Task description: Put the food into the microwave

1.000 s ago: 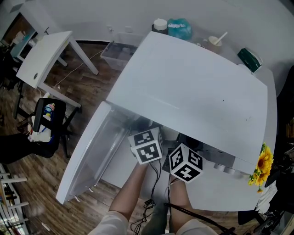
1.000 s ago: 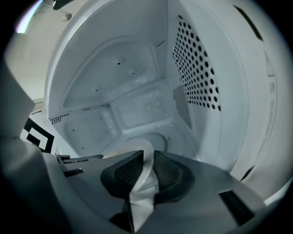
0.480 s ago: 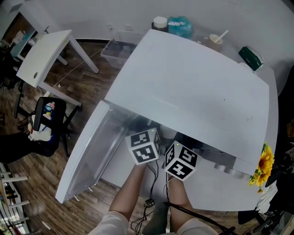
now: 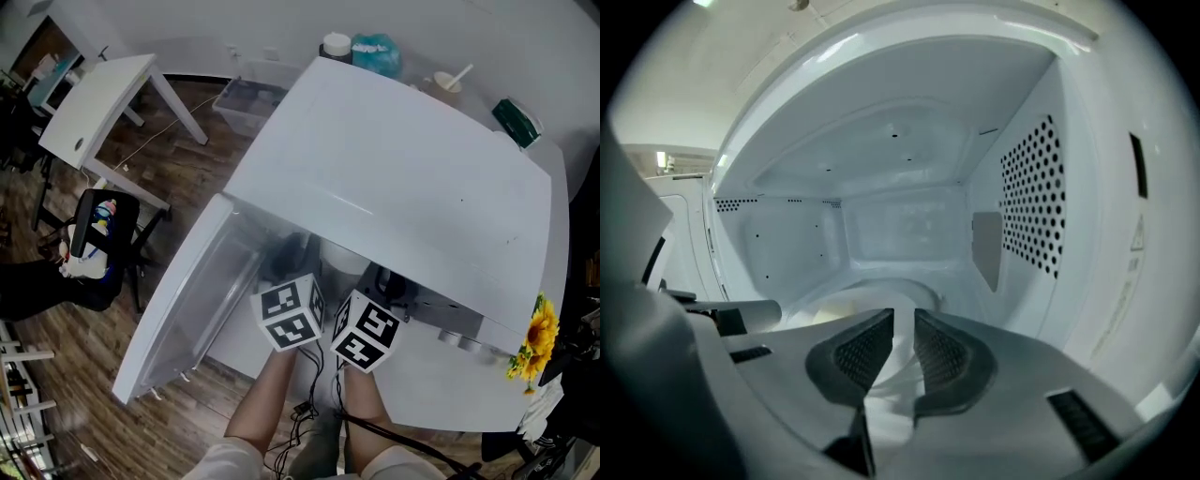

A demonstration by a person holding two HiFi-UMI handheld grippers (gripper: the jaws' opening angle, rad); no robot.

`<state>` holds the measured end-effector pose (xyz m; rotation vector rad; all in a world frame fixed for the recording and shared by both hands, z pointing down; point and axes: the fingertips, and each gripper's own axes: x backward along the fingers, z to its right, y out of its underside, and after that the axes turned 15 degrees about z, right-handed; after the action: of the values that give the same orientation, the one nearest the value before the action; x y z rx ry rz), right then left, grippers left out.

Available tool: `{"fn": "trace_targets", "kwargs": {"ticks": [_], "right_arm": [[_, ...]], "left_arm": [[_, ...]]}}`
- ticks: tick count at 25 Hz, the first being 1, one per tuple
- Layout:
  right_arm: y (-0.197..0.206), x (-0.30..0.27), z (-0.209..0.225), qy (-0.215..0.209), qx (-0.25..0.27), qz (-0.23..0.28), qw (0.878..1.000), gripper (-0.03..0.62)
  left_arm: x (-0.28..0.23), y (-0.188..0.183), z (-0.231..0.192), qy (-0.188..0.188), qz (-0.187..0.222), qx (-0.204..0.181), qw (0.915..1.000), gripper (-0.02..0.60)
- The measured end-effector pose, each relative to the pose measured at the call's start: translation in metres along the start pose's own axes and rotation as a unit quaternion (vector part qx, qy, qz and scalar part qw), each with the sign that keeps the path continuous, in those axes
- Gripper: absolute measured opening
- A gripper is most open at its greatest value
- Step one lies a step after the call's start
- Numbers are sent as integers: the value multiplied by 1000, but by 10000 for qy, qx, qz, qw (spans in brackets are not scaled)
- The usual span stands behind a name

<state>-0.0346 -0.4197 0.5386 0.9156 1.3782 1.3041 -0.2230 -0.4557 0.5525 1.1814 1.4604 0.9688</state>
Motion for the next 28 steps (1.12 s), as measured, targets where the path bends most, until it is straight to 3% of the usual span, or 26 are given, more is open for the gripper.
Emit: {"fn": "trace_targets", "kwargs": {"ticks": [13, 19, 28], "right_arm": [[-11, 53, -21, -996, 114, 110, 9949, 35], [-14, 100, -30, -1605, 453, -14, 9860, 29], [-40, 154, -6, -2262, 763, 1, 9711, 29]], "left_arm": [[77, 9, -23, -563, -44, -127, 9983, 413], [128, 11, -17, -633, -150, -63, 9979, 413], [188, -5, -2, -777, -162, -244, 9965, 413]]}}
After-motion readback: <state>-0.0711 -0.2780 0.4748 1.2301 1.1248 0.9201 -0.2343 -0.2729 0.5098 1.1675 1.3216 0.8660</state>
